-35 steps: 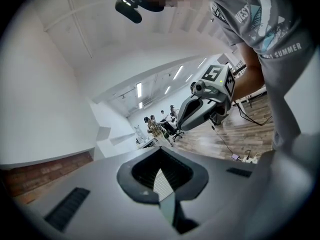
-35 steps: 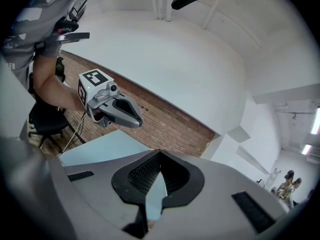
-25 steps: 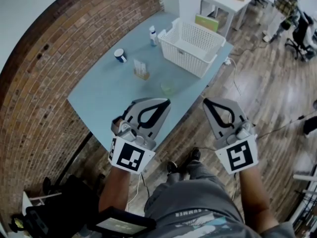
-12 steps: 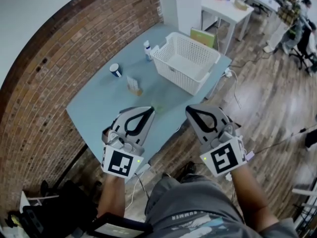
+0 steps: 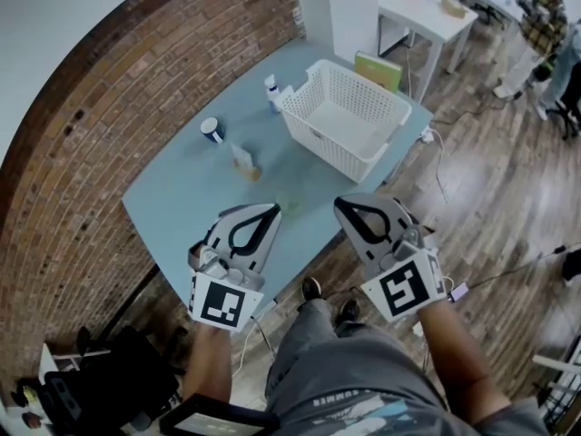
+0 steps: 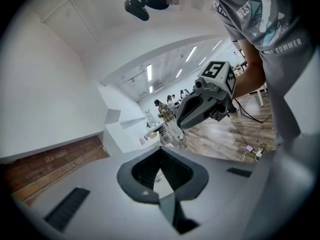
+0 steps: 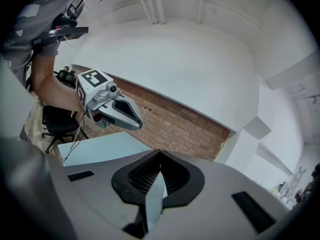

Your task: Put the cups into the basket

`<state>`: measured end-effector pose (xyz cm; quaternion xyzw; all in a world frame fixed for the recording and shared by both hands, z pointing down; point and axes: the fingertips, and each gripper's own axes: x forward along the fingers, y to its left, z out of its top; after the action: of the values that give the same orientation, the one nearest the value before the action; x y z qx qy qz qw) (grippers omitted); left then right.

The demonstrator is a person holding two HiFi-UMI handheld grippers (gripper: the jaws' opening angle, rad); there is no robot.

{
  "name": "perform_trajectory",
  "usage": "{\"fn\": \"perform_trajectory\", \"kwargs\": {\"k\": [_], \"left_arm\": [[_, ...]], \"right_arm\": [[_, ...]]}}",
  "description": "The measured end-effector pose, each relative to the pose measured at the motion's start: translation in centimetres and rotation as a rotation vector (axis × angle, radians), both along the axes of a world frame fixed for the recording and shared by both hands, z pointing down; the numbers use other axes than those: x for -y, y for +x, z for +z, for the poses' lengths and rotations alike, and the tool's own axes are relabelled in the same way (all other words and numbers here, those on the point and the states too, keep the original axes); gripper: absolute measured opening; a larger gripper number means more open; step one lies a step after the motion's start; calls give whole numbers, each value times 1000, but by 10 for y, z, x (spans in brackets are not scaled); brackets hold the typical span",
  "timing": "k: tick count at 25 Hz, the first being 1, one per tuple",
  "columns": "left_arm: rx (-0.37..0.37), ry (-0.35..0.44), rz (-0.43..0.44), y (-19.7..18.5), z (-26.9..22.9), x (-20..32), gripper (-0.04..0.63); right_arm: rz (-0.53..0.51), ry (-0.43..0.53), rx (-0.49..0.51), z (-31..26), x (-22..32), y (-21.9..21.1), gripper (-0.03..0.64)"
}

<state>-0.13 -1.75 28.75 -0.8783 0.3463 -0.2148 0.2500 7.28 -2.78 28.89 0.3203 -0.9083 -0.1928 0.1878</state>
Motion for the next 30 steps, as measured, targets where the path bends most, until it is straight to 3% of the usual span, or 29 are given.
{"fn": "perform_trajectory", "kwargs": {"k": [7,21,30], "left_arm": [[-8,-56,5,-22,23,45,2],[-52,-126,115,-49,53,129,2],[-85,-189,117,-47,70,155,2]], "right_arm": [[-4,-61,-7,25,42,-26,12],[41,-176,-36,81,130,-79,14],[-25,-324,-80,140,154,-104,17]]}}
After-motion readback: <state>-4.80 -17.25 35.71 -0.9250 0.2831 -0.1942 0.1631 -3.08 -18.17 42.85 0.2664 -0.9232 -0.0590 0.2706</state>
